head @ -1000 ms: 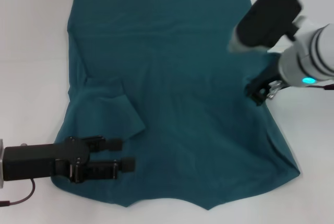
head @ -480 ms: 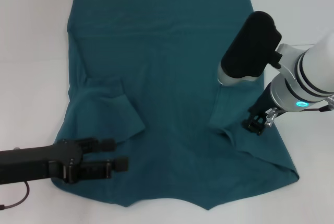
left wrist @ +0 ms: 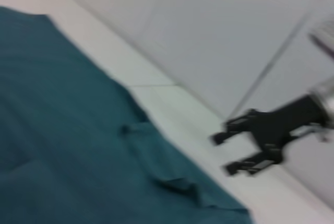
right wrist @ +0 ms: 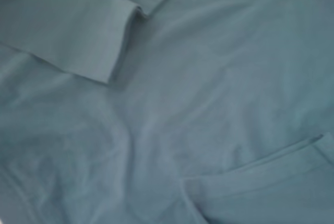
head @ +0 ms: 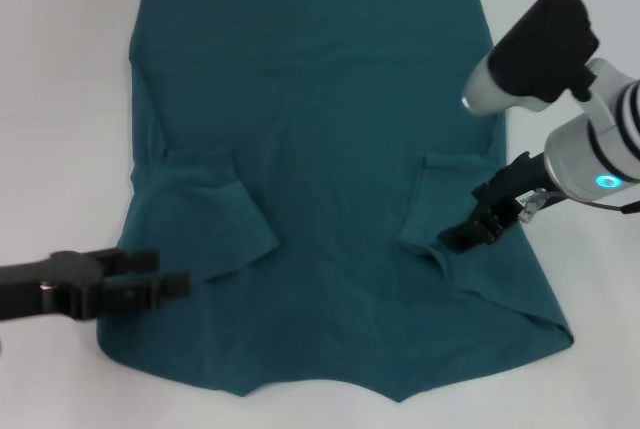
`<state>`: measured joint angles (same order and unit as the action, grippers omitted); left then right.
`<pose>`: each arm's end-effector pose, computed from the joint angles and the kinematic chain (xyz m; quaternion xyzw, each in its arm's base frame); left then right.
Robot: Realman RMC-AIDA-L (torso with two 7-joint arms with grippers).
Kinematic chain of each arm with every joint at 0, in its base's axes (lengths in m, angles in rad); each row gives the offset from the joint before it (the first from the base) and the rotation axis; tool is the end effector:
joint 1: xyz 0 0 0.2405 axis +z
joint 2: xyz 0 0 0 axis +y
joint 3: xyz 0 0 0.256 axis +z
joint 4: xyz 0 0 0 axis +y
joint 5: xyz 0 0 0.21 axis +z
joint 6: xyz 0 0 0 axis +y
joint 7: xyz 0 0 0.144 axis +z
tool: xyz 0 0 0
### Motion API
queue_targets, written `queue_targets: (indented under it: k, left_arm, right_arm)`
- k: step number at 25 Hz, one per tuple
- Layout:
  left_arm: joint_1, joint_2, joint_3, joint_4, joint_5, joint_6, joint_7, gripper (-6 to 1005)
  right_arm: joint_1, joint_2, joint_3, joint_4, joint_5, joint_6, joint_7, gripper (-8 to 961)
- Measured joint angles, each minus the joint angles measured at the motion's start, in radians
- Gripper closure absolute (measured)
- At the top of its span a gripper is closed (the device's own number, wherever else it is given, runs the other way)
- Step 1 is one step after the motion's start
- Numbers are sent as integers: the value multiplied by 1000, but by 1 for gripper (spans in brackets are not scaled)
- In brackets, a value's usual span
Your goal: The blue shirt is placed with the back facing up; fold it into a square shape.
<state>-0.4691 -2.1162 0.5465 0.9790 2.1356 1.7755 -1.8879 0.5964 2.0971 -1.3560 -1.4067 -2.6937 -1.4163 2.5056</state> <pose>-0.2625 0.3100 0.0488 -0.8893 -0.3805 -0.2356 0.0946 0.1726 0.3788 0.0156 -0.9136 0.2692 -0.1512 0.2645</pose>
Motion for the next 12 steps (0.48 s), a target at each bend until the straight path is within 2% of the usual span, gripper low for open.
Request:
queue_targets:
  k: [2, 3, 6, 8, 10, 12]
  left_arm:
    - [0, 1, -2, 53, 30, -17, -84, 139]
    - [-4, 1, 1, 111, 83, -37, -186, 139]
    - [-7, 1, 3, 127, 105, -41, -220, 140]
    - [-17, 0, 20, 182, 194, -49, -345, 140]
    - [-18, -3, 35, 205, 231, -59, -396, 140]
    - [-18, -7, 52, 226, 274, -80, -445, 140]
  right_arm:
    - [-2, -1, 44, 0, 40, -25, -37, 308]
    - [0, -2, 79, -2, 65, -50, -61, 267]
    - [5, -4, 97, -8, 73, -72, -68, 151]
    - [10, -5, 104, -15, 73, -91, -68, 80]
    - [17, -5, 104, -21, 71, -107, -68, 9]
    - [24, -5, 100, -22, 69, -114, -68, 9]
